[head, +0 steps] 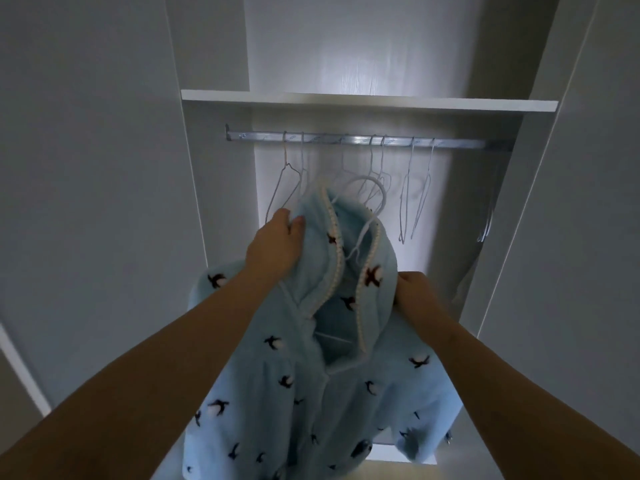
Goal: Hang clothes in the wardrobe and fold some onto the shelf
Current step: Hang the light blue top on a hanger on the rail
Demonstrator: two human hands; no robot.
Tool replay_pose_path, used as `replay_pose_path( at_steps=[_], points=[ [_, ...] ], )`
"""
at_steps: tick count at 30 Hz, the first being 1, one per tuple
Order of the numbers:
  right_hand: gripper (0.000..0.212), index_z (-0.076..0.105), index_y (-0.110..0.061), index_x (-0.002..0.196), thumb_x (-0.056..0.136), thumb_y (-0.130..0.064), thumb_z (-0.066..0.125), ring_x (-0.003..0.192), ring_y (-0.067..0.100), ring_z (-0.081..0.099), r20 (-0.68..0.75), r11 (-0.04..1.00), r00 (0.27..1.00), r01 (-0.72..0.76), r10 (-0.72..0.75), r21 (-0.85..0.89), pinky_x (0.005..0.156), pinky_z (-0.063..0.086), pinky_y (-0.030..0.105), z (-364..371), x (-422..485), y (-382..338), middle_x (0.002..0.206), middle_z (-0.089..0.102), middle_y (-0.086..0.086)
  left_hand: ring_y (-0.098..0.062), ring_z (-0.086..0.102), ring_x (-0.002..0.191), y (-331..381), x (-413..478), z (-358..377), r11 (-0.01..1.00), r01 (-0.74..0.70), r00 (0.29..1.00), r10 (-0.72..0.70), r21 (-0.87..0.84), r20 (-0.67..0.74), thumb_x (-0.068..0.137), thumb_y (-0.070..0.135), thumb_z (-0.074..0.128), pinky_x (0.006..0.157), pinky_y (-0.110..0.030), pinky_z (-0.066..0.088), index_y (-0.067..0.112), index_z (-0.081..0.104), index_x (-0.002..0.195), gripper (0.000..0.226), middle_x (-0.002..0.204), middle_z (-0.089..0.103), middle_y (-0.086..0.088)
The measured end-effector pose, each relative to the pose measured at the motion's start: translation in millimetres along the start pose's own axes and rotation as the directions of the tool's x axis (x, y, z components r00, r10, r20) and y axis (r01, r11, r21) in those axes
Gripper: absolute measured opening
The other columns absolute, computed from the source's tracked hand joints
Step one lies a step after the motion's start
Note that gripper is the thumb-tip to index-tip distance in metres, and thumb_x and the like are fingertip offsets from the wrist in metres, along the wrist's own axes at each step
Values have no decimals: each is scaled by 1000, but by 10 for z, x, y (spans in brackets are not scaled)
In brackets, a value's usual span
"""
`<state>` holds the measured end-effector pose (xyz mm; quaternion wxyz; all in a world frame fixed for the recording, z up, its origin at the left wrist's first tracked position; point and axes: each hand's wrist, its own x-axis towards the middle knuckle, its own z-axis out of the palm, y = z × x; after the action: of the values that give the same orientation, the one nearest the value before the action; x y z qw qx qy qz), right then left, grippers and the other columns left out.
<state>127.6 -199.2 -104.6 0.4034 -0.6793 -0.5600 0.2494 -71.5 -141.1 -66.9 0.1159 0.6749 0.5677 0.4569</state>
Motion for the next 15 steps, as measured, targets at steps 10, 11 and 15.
replay_pose_path(
  at_steps=[10,11,15],
  points=[
    [35,63,0,106,93,-29,48,80,22,57,164,949,965,-238,207,206,68,46,31,204,128,-233,113,63,20,-18,53,93,-691,-121,-177,978,206,977,-207,38,45,97,27,41,79,-28,38,12,57,112,27,109,59,-6],
    [35,62,0,110,92,-28,50,82,22,58,210,925,954,-266,212,273,78,50,35,297,141,-268,116,62,20,-18,52,90,-740,-137,-181,970,242,969,-241,-6,48,97,25,42,78,-27,37,12,57,109,23,105,59,-6],
    [31,59,3,114,95,-19,48,90,25,56,376,830,911,-336,167,446,90,48,42,675,149,-320,108,62,20,-21,57,91,-910,-96,-239,911,376,926,-364,-171,97,94,20,46,80,-32,42,12,58,100,15,96,59,-3]
  ],
)
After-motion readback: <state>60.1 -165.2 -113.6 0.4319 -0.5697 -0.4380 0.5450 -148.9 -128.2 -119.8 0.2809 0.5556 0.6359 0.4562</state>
